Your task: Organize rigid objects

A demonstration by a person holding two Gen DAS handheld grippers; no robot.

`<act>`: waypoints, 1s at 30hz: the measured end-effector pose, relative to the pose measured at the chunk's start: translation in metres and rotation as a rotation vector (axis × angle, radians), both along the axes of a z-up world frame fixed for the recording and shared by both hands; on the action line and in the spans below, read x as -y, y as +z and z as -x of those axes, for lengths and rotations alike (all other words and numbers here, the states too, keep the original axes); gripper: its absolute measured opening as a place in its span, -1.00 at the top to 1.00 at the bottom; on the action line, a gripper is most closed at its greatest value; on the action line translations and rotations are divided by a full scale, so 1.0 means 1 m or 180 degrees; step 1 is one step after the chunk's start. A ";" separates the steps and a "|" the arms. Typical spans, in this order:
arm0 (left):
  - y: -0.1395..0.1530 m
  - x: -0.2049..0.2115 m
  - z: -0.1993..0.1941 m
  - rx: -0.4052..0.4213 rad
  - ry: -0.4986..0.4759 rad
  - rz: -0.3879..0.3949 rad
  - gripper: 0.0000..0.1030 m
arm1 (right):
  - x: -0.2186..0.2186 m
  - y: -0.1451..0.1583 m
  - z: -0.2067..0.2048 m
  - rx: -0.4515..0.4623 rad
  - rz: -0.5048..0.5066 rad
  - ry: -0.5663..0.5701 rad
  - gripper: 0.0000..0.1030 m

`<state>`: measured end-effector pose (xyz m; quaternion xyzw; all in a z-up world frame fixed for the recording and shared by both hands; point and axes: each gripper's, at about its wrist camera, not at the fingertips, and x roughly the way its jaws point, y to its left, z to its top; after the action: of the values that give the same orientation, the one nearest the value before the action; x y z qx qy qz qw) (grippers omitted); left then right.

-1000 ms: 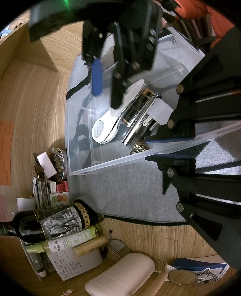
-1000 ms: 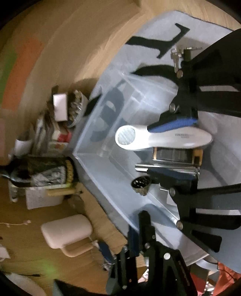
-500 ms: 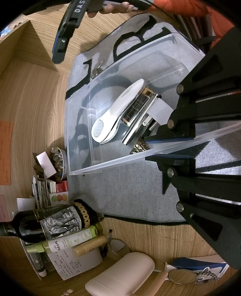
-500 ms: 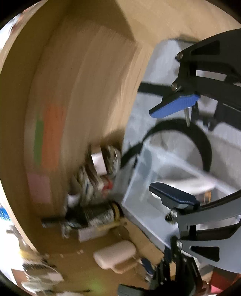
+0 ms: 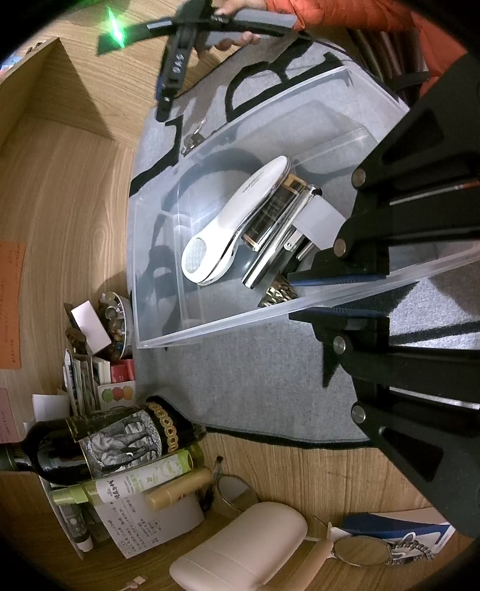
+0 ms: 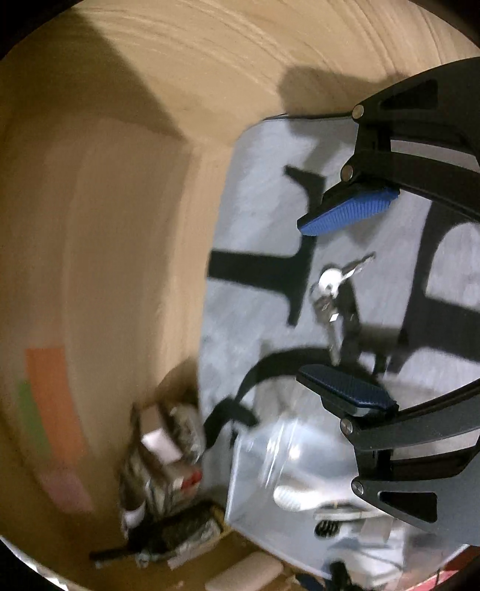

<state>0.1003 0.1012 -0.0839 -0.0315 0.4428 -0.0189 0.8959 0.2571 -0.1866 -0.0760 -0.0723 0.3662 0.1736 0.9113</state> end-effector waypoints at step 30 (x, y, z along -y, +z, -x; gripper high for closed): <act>-0.003 0.002 -0.001 -0.0044 0.0027 0.0003 0.80 | -0.004 -0.062 -0.038 -0.0396 0.0393 0.0066 0.13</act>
<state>0.1011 0.0996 -0.0866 -0.0339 0.4489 -0.0150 0.8928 0.2947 -0.1822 -0.1385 -0.1212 0.4313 0.1643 0.8788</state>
